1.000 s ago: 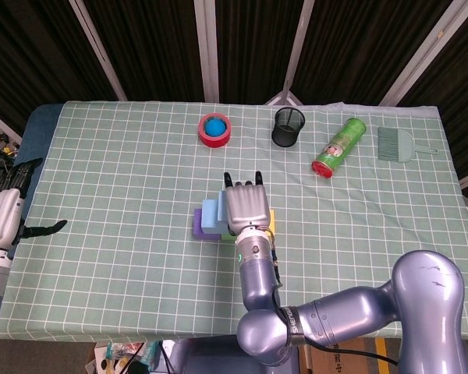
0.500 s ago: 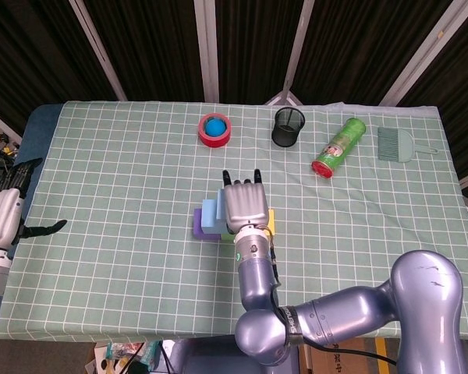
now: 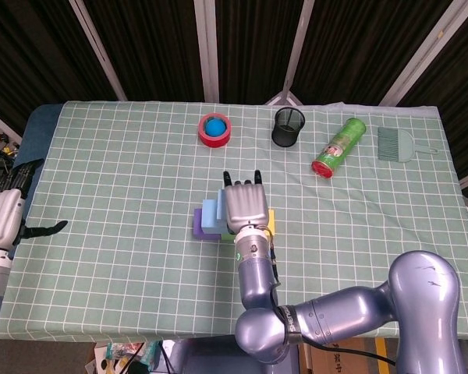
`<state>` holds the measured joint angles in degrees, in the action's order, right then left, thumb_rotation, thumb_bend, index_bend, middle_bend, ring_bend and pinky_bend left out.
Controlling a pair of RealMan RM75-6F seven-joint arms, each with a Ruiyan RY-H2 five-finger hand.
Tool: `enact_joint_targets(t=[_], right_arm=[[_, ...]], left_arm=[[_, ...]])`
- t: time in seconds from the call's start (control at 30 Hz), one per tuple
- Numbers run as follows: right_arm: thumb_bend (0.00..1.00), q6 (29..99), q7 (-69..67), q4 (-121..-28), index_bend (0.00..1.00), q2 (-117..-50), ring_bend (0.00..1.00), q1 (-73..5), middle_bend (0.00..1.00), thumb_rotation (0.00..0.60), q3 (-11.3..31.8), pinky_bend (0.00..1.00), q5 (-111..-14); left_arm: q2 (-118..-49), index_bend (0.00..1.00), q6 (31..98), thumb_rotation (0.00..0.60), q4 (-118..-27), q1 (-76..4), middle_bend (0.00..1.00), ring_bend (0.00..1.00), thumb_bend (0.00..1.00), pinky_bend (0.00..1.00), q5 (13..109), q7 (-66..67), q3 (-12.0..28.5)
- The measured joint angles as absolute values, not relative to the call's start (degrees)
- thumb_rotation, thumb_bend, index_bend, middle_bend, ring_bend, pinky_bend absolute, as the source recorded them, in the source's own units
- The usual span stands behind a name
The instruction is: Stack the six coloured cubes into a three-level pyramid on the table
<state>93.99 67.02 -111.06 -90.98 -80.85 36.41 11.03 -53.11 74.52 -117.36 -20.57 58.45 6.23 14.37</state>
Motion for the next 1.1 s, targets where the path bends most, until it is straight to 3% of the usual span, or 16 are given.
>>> enact_joint_targets(t=[0.33,0.6,0.8,1.1], right_arm=[[0.32,93.2,66.5,-111.4,0.0,-91.1,0.21,-80.2,0.38,0.6,36.5,0.0,10.3],[0.32,92.0,66.1,-112.7,0.0,-90.4,0.07,-79.3,0.13,0.6,36.3,0.0,9.7],[0.32,91.5,65.8,-113.4,0.0,-90.0,0.02,-79.0,0.02,0.6,36.4,0.0,9.5],[0.32,92.3,65.5,-115.8,0.0,-88.9,0.0,-78.4,0.0,0.6,36.1,0.0,9.2]], left_arm=[[-53.0,0.0,74.6,0.6,-117.5,-20.6,0.04,0.01,0.07,0.05,58.5,6.4,14.4],[-52.8,0.0,74.7,0.6,-117.8,-20.6,0.04,0.01,0.07,0.05,58.3,6.5,14.4],[-52.6,0.0,75.0,0.6,-118.1,-20.4,0.04,0.01,0.07,0.05,58.6,6.4,14.5],[-52.3,0.0,75.1,0.6,-118.3,-20.3,0.03,0.01,0.07,0.05,59.1,6.1,14.5]])
